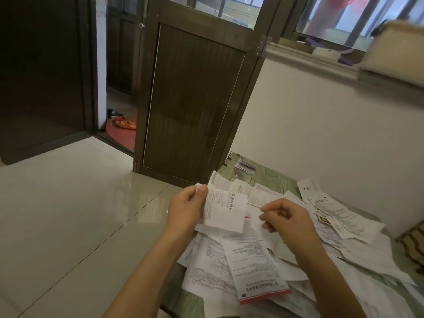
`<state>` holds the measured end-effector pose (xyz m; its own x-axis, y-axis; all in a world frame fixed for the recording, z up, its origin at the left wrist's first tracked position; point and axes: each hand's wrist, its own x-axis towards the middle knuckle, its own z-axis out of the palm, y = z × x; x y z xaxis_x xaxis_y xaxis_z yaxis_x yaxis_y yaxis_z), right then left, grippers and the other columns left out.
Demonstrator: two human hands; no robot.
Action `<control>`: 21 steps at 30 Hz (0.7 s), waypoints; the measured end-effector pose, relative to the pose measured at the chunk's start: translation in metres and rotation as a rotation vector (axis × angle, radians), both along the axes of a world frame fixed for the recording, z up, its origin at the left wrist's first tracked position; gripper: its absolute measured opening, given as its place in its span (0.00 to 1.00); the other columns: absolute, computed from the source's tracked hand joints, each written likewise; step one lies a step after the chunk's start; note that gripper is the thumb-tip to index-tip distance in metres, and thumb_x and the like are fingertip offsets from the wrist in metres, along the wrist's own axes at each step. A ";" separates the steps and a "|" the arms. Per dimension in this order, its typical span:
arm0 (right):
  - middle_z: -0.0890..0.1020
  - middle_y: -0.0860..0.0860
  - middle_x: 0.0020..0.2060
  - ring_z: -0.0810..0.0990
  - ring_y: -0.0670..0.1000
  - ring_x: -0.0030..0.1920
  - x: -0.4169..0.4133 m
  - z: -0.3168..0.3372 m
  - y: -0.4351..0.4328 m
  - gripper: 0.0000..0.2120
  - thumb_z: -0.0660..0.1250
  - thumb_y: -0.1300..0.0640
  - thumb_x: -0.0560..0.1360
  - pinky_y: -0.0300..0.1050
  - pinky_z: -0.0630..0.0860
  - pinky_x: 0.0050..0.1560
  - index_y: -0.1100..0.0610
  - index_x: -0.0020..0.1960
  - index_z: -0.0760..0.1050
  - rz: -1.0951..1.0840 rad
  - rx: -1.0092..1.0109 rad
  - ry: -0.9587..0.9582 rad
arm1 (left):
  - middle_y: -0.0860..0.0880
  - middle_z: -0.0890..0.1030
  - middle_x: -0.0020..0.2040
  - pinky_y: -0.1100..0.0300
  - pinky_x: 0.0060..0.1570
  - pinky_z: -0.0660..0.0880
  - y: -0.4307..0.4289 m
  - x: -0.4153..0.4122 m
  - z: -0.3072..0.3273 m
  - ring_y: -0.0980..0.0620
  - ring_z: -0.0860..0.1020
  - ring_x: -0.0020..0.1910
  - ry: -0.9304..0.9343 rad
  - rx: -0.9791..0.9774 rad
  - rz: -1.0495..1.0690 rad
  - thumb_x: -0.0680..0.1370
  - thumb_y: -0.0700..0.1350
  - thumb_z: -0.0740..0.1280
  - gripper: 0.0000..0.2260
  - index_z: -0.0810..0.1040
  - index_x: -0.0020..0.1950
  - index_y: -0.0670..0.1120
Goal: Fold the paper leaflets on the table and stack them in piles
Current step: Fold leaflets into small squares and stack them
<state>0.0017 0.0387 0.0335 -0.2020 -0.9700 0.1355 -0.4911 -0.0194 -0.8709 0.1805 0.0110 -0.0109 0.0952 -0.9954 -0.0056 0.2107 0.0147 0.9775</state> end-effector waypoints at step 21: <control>0.78 0.57 0.35 0.75 0.47 0.29 -0.038 -0.007 -0.084 0.03 0.62 0.69 0.76 0.33 0.77 0.29 0.67 0.47 0.75 -0.022 0.237 -0.463 | 0.51 0.81 0.46 0.65 0.35 0.78 -0.034 -0.042 0.007 0.53 0.81 0.40 0.139 0.105 -0.012 0.82 0.45 0.57 0.09 0.75 0.58 0.48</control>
<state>-0.0361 -0.0449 0.0260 -0.2097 -0.9580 -0.1957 -0.0512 0.2106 -0.9762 0.1384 -0.0228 -0.0037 0.0746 -0.9897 -0.1222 0.3436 -0.0895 0.9349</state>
